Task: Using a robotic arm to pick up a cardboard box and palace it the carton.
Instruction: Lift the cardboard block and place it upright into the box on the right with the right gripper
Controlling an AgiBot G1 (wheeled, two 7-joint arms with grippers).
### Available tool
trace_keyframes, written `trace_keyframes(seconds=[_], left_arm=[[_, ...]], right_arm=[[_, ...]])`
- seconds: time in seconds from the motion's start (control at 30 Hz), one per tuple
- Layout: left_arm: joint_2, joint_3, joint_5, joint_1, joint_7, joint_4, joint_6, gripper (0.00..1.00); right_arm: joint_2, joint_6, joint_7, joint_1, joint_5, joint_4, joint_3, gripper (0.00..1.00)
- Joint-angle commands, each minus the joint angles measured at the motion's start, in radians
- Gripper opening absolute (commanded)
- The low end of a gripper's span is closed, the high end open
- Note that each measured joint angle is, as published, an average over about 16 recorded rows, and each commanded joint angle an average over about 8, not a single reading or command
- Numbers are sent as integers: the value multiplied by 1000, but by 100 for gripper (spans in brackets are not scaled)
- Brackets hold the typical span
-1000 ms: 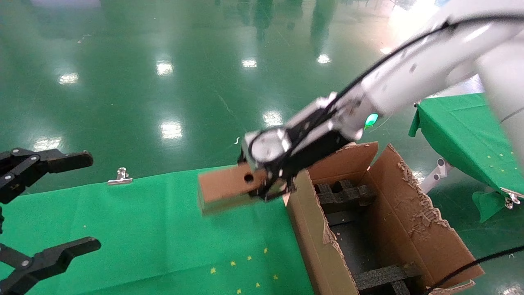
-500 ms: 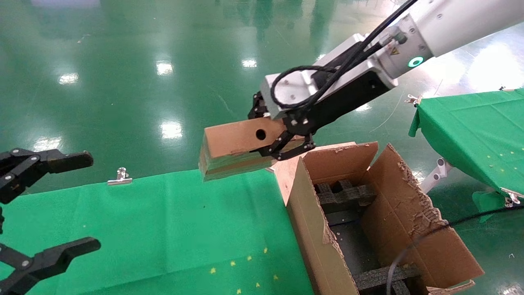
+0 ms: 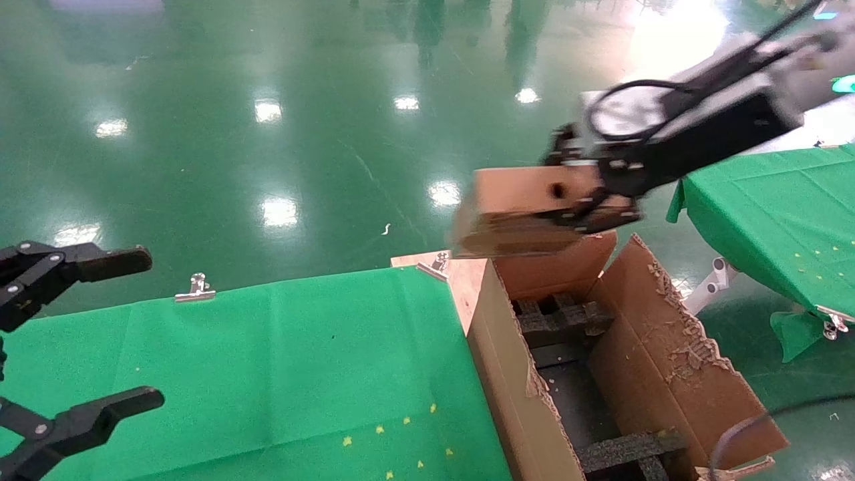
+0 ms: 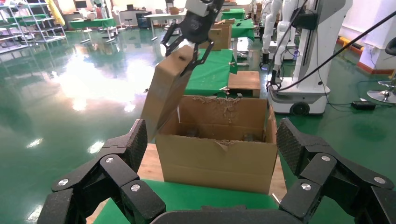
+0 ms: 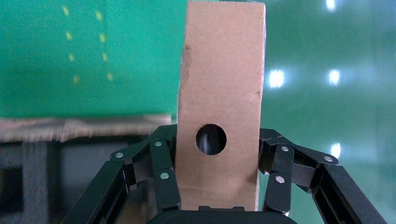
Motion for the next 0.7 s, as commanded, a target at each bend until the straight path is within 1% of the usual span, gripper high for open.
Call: trace_keyframes(seconds=[0.03, 0.2, 0.43, 0.53, 0.7], left_arm=[[0, 0, 0, 0, 0, 0, 0, 100], [0, 0, 0, 0, 0, 0, 0, 100], [0, 0, 0, 0, 0, 0, 0, 100], [0, 0, 0, 0, 0, 0, 0, 100], [0, 0, 0, 0, 0, 0, 0, 100]], right_arm=[[29, 0, -2, 24, -4, -11, -31, 0], [107, -2, 22, 74, -4, 4, -114, 0], [201, 2, 83, 104, 38, 46, -209, 0], [222, 4, 102, 112, 47, 55, -233, 0], [228, 12, 111, 112, 54, 57, -241, 0]])
